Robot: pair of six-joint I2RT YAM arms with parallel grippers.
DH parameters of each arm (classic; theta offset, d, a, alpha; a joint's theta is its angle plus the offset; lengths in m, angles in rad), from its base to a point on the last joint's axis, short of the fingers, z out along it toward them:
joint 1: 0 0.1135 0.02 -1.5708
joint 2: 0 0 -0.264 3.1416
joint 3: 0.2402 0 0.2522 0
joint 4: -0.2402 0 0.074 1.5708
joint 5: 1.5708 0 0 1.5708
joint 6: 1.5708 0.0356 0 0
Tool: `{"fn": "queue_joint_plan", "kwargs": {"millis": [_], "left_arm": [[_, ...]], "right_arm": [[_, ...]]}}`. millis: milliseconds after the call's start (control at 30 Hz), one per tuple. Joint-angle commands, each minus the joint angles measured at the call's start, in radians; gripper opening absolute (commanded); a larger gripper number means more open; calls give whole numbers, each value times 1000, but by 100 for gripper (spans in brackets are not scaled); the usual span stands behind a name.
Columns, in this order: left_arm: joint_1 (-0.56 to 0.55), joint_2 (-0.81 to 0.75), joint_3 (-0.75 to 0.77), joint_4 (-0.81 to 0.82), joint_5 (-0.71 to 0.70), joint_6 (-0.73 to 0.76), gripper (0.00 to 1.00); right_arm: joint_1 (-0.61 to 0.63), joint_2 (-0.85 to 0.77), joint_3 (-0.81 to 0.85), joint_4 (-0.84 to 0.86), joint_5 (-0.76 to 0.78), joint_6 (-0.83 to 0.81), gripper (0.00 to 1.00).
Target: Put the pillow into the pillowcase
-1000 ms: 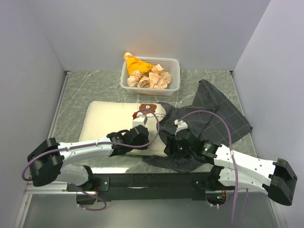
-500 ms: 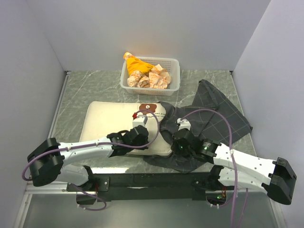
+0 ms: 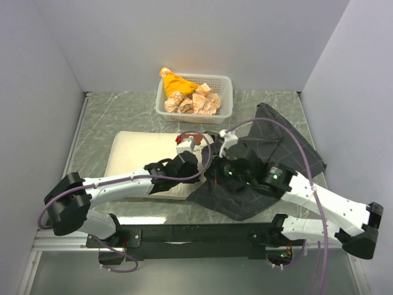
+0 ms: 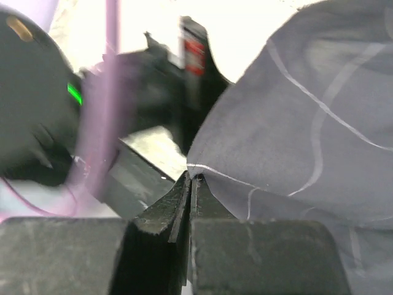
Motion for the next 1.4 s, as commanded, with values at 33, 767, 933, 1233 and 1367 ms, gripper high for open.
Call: {"fn": "queue_joint_plan", "kwargs": {"millis": [33, 767, 933, 1233, 1367], "left_arm": [[-72, 33, -4, 161, 58, -128, 1], [264, -497, -142, -395, -375, -314, 99], [532, -453, -59, -428, -499, -122, 99], [782, -245, -93, -242, -374, -33, 99], [782, -134, -113, -181, -282, -49, 99]], "right_arm": [[9, 151, 154, 71, -77, -41, 0], [34, 187, -148, 243, -77, 17, 5], [89, 221, -17, 160, 4, -39, 41], [-217, 315, 300, -53, 162, -202, 77], [-308, 458, 398, -70, 142, -242, 82]]}}
